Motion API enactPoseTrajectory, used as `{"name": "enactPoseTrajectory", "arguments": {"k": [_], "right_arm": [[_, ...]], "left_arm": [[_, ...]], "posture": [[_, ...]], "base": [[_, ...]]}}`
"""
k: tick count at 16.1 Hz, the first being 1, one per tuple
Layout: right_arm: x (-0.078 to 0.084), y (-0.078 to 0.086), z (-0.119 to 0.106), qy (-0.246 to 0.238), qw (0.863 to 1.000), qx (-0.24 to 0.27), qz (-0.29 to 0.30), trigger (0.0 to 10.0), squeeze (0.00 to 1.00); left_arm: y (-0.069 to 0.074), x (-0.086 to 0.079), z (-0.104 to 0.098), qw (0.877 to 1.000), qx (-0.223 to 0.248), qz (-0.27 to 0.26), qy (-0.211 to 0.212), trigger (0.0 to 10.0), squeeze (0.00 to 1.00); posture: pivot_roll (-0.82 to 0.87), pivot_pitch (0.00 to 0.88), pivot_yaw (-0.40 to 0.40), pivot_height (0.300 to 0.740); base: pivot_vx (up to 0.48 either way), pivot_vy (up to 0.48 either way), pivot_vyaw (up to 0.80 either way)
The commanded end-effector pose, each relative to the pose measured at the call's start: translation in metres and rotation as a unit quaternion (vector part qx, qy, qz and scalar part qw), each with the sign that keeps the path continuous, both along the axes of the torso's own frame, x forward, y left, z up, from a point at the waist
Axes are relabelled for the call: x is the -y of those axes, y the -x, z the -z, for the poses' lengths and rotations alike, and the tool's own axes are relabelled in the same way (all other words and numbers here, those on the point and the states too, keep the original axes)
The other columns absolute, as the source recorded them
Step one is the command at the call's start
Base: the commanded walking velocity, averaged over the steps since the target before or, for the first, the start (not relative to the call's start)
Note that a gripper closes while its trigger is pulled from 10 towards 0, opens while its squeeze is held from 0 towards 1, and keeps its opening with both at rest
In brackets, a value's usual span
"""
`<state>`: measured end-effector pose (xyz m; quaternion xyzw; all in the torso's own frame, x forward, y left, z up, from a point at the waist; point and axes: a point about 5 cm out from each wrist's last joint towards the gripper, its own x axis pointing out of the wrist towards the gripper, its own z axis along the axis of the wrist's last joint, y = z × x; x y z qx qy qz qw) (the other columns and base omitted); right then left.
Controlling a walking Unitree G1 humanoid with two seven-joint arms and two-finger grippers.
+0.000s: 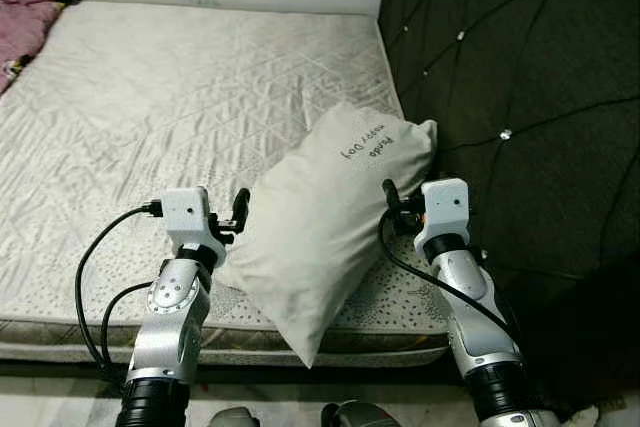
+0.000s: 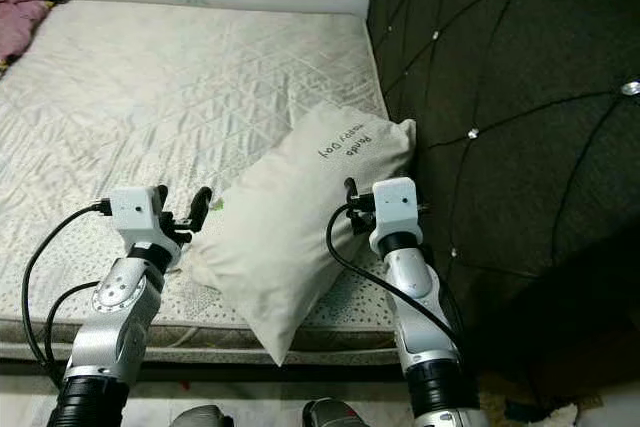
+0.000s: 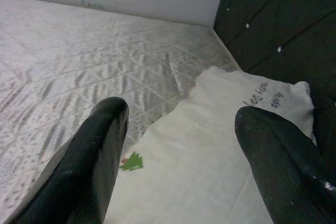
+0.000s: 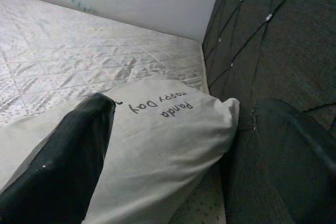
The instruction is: Clean up the room
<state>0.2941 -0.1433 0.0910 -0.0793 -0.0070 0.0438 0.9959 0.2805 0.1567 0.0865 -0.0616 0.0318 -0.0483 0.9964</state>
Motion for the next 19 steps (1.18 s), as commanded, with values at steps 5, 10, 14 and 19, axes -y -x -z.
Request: {"name": "enactPoseTrajectory", "arguments": {"k": [5,10,14,19], "right_arm": [[0.0,0.002,-0.008,-0.009,1.0,0.018,-0.002,10.0,0.0],[-0.003,0.002,-0.011,-0.015,1.0,0.02,-0.011,10.0,0.0],[-0.004,0.001,-0.013,-0.016,0.999,0.021,-0.017,10.0,0.0],[-0.004,0.002,-0.013,-0.017,0.999,0.022,-0.026,10.0,0.0]], "left_arm": [[0.0,0.0,-0.003,1.0,0.001,-0.02,0.015,10.0,0.0],[-0.003,0.004,-0.01,1.0,0.006,-0.006,0.011,10.0,0.0],[-0.004,0.006,-0.012,1.0,0.008,-0.006,0.012,10.0,0.0],[-0.004,0.007,-0.011,1.0,0.005,-0.005,0.013,10.0,0.0]], "posture": [[0.03,0.05,-0.01,0.74],[0.03,0.078,-0.006,0.74],[0.03,0.08,-0.009,0.719],[0.03,0.078,-0.009,0.657]], "base": [[0.0,0.0,-0.32],[0.0,0.0,0.0],[0.0,0.0,0.0],[0.0,0.0,0.0]]}}
